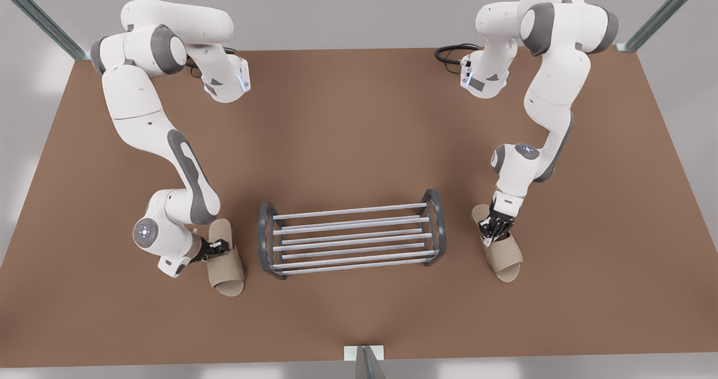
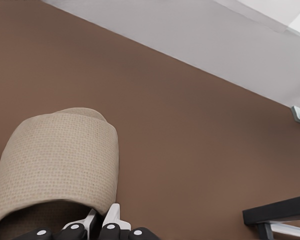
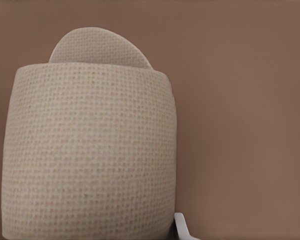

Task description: Place the right shoe on the shoe rack with the right arm, and place the left shoe on the shoe rack with the left arm

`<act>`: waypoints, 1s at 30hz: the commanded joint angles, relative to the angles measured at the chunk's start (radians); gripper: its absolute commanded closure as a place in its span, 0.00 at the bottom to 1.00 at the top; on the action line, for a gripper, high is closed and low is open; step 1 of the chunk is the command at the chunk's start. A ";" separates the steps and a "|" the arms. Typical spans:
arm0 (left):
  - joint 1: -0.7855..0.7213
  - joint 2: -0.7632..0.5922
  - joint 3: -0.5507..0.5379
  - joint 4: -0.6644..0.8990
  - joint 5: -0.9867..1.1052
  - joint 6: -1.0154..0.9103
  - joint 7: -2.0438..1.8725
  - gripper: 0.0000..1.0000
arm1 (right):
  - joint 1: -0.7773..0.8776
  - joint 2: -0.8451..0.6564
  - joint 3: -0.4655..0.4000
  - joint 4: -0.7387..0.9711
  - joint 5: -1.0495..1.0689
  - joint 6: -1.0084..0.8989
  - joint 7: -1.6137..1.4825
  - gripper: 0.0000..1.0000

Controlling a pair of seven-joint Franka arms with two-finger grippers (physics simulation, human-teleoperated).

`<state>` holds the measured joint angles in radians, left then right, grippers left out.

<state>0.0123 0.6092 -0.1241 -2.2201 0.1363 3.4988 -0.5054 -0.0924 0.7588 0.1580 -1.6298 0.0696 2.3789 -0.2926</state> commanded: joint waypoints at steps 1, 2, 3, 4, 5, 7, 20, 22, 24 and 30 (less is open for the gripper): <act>0.006 -0.009 0.000 -0.001 0.002 -0.001 -0.002 0.79 | 0.000 -0.001 0.000 0.001 -0.004 -0.001 0.013 0.28; 0.011 -0.031 0.000 -0.004 0.003 -0.003 -0.001 0.79 | 0.000 -0.001 0.000 0.001 -0.004 -0.001 0.013 0.13; 0.011 -0.040 0.000 -0.004 0.003 -0.003 -0.001 0.79 | -0.001 -0.001 0.000 0.001 -0.005 -0.001 0.013 0.02; 0.011 -0.058 0.000 -0.009 0.003 -0.003 -0.002 0.79 | -0.001 -0.001 0.000 0.001 -0.005 -0.001 0.013 0.00; 0.014 -0.071 0.000 -0.013 0.003 -0.003 -0.002 0.79 | -0.001 -0.004 0.000 0.001 -0.005 -0.001 0.012 0.00; 0.020 -0.124 0.000 -0.019 0.003 -0.003 -0.002 0.79 | -0.001 -0.004 0.000 0.001 -0.005 -0.001 0.010 0.00; -0.035 -0.617 -0.042 -0.058 0.003 -0.388 -0.013 0.79 | 0.006 -0.007 0.002 0.011 0.002 -0.004 0.030 0.00; -0.058 -0.674 -0.075 -0.056 0.002 -0.515 -0.015 0.79 | 0.006 -0.007 0.005 0.014 0.002 -0.004 0.030 0.05; -0.121 -0.713 -0.080 -0.056 -0.001 -0.590 -0.016 0.79 | 0.006 -0.006 0.005 0.016 0.002 -0.004 0.029 0.18; -0.184 -0.741 -0.187 -0.053 -0.001 -0.616 -0.064 0.79 | 0.005 -0.006 0.005 0.018 0.006 -0.004 0.029 0.39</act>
<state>-0.1751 -0.1291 -0.3126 -2.2740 0.1345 2.9700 -0.5198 -0.0867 0.7542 0.1622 -1.6132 0.0728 2.3752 -0.2691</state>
